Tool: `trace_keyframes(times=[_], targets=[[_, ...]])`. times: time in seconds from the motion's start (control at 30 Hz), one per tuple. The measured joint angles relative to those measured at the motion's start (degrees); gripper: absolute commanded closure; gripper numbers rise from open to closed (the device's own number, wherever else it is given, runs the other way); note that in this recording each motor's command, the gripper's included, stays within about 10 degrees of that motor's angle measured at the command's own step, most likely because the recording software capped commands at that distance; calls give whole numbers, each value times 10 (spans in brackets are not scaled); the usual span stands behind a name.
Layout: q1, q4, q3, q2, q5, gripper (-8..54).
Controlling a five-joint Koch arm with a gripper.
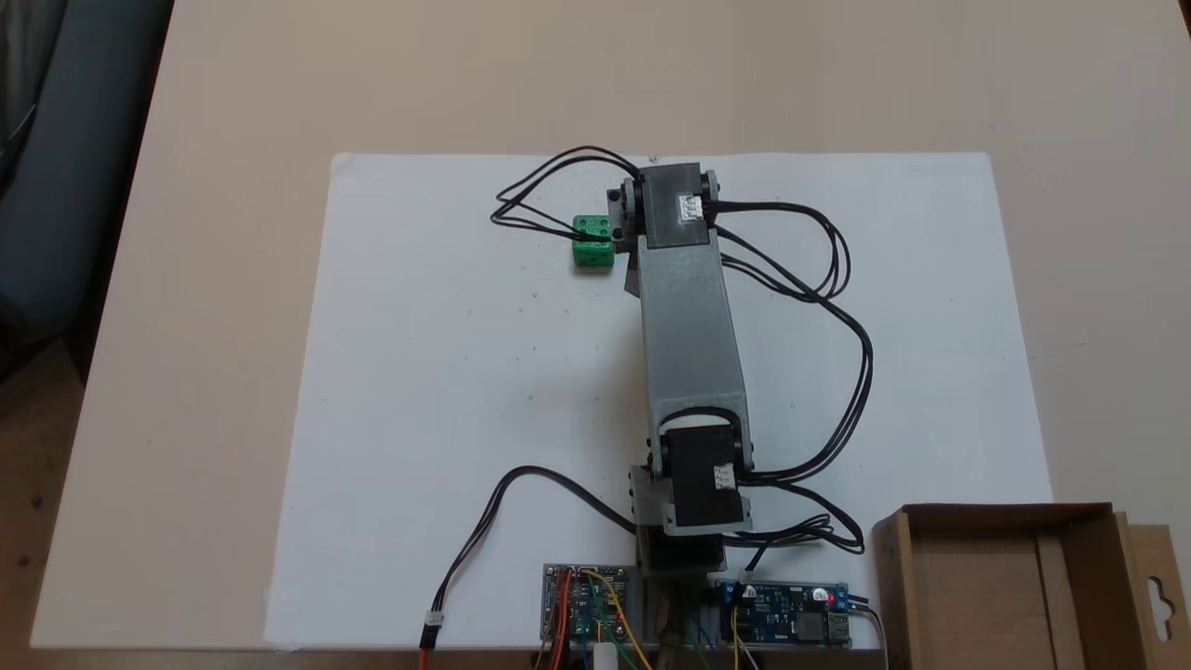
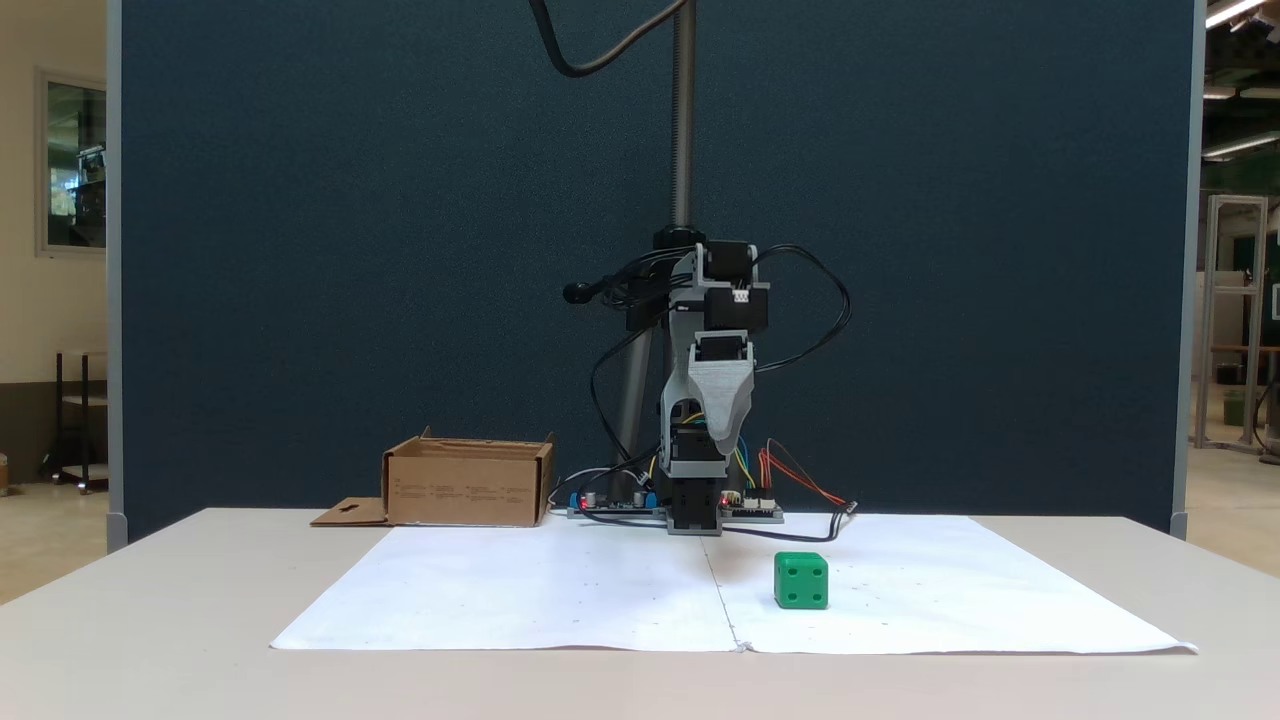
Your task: Grasp a green dice and put it in the bin.
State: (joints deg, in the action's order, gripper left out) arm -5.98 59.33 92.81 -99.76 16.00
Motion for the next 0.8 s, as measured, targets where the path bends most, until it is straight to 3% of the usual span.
trace_keyframes(times=[0.8], targets=[[-76, -1, -165, 100, 37, 14]])
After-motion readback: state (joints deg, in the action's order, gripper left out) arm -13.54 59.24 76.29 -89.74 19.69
